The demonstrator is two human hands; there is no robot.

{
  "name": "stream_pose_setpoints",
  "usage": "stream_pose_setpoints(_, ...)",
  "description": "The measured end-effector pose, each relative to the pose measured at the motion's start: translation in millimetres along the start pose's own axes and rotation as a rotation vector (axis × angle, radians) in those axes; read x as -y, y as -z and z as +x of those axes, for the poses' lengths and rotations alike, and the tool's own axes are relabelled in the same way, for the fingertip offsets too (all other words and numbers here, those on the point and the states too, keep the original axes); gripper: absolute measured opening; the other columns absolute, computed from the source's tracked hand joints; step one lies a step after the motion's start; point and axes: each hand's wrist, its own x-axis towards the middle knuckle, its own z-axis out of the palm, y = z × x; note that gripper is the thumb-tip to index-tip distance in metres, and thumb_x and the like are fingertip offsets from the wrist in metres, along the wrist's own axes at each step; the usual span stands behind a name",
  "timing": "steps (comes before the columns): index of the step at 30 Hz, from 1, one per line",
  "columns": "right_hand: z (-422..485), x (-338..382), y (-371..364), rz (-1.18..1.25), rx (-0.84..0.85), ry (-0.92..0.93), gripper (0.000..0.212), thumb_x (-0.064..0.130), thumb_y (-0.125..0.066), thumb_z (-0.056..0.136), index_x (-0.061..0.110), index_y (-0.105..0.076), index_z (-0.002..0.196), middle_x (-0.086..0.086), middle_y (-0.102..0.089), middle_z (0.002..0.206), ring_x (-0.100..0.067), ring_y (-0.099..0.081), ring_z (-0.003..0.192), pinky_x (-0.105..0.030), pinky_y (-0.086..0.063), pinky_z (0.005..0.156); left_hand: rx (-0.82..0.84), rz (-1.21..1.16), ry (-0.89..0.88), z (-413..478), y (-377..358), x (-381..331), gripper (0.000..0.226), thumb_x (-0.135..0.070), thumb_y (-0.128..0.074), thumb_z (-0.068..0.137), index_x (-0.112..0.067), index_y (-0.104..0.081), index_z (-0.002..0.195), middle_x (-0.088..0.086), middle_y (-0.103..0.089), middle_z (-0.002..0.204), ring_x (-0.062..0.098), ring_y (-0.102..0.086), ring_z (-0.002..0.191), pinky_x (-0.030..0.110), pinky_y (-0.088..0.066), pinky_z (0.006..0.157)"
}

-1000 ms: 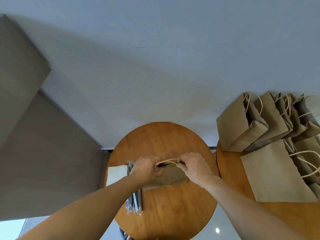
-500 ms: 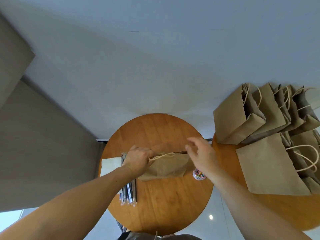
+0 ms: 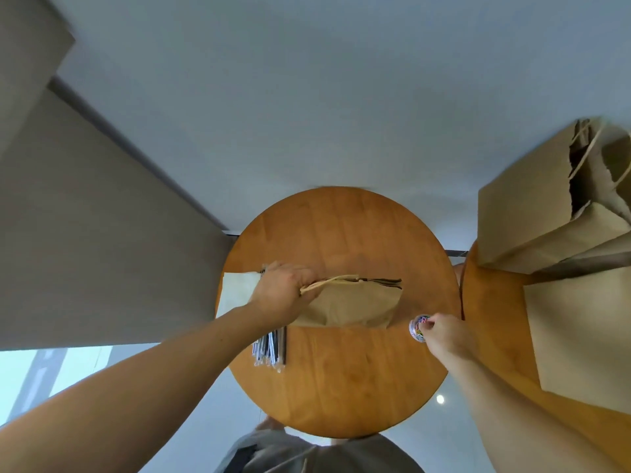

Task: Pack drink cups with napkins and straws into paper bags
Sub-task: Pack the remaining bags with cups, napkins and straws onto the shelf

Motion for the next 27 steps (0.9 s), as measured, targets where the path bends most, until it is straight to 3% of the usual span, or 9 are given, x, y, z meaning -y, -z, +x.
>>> stream_pose_setpoints(3, 7.7, 6.7, -7.3, -0.063, -0.028, -0.056, 0.033, 0.038, -0.051, 0.097, 0.023, -0.056, 0.068, 0.004, -0.054, 0.062, -0.011, -0.051, 0.056, -0.027, -0.051, 0.054, -0.021, -0.023, -0.005, -0.9, 1.2, -3.0, 0.017, -0.021, -0.065, 0.094, -0.011, -0.071, 0.082, -0.013, -0.049, 0.068, 0.014, -0.048, 0.065, 0.039, -0.043, 0.076)
stream_pose_setpoints(6, 8.7, 7.4, -14.0, -0.075, -0.044, -0.087, 0.039, 0.039, -0.051, 0.097, 0.021, -0.053, 0.062, 0.003, -0.055, 0.059, -0.011, -0.051, 0.053, -0.022, -0.037, 0.048, -0.016, -0.018, 0.019, -1.2, 2.2, -5.7, 0.018, -0.023, -0.063, 0.095, -0.012, -0.074, 0.087, -0.014, -0.049, 0.070, 0.016, -0.051, 0.068, 0.042, -0.045, 0.079)
stream_pose_setpoints(9, 11.2, 8.2, -18.3, -0.046, -0.052, -0.101, 0.041, 0.038, -0.051, 0.096, 0.019, -0.058, 0.060, 0.001, -0.058, 0.057, -0.013, -0.055, 0.053, -0.026, -0.047, 0.055, -0.022, -0.032, 0.009, -0.4, 3.4, -9.3, 0.018, -0.023, -0.063, 0.095, -0.012, -0.075, 0.089, -0.016, -0.048, 0.069, 0.011, -0.047, 0.066, 0.040, -0.045, 0.076)
stream_pose_setpoints(14, 7.5, 5.9, -18.7, 0.042, -0.024, -0.108, 0.028, 0.038, -0.053, 0.096, 0.019, -0.066, 0.081, 0.001, -0.062, 0.070, -0.018, -0.060, 0.067, -0.032, -0.055, 0.066, -0.082, -0.066, 0.015, 2.3, 2.7, -11.3, 0.021, -0.019, -0.067, 0.094, -0.017, -0.068, 0.073, -0.026, -0.035, 0.056, -0.006, -0.038, 0.053, 0.019, -0.027, 0.060)
stream_pose_setpoints(17, -0.2, 4.0, -13.8, 0.173, -0.074, -0.094, 0.012, 0.038, -0.060, 0.094, 0.027, -0.065, 0.092, 0.005, -0.059, 0.072, -0.018, -0.060, 0.070, -0.032, -0.054, 0.064, -0.073, -0.059, -0.001, 2.6, 2.3, -12.6, 0.020, -0.018, -0.067, 0.093, -0.016, -0.069, 0.073, -0.029, -0.033, 0.058, -0.009, -0.036, 0.054, 0.019, -0.025, 0.059)
stream_pose_setpoints(19, -9.3, 4.0, -7.1, 0.319, -0.131, -0.079, 0.006, 0.033, -0.064, 0.092, 0.027, -0.063, 0.089, 0.009, -0.057, 0.067, -0.012, -0.056, 0.062, -0.028, -0.050, 0.057, -0.061, -0.053, -0.001, 1.9, 1.1, -10.3, 0.021, -0.021, -0.066, 0.094, -0.016, -0.069, 0.073, -0.026, -0.037, 0.058, -0.006, -0.038, 0.054, 0.020, -0.026, 0.059)
stream_pose_setpoints(22, -28.3, 11.2, 7.6, 0.581, -0.197, -0.001, 0.015, 0.020, -0.068, 0.091, 0.027, -0.059, 0.080, 0.015, -0.060, 0.069, -0.007, -0.058, 0.064, -0.024, -0.047, 0.054, -0.011, -0.054, 0.040, 0.8, -1.1, -6.5, 0.021, -0.028, -0.062, 0.096, -0.016, -0.073, 0.083, -0.013, -0.059, 0.068, 0.010, -0.052, 0.063, 0.031, -0.039, 0.066)
stream_pose_setpoints(25, -58.4, 24.8, 32.3, 0.720, -0.226, 0.135, 0.016, 0.018, -0.072, 0.089, 0.023, -0.060, 0.099, 0.013, -0.063, 0.079, -0.009, -0.064, 0.070, -0.015, -0.047, 0.059, -0.004, -0.070, 0.067, 0.3, 0.6, -8.0, 0.023, -0.031, -0.061, 0.097, -0.018, -0.072, 0.081, -0.012, -0.052, 0.065, 0.014, -0.048, 0.062, 0.031, -0.034, 0.065)
stream_pose_setpoints(27, -80.9, 34.5, 47.2, 0.744, -0.217, 0.267, 0.016, 0.018, -0.071, 0.090, 0.026, -0.060, 0.099, 0.009, -0.067, 0.081, -0.010, -0.067, 0.071, -0.014, -0.050, 0.059, 0.014, -0.067, 0.079, 2.0, 2.7, -9.8, 0.024, -0.034, -0.060, 0.097, -0.020, -0.070, 0.080, -0.010, -0.052, 0.063, 0.014, -0.048, 0.060, 0.029, -0.030, 0.063)
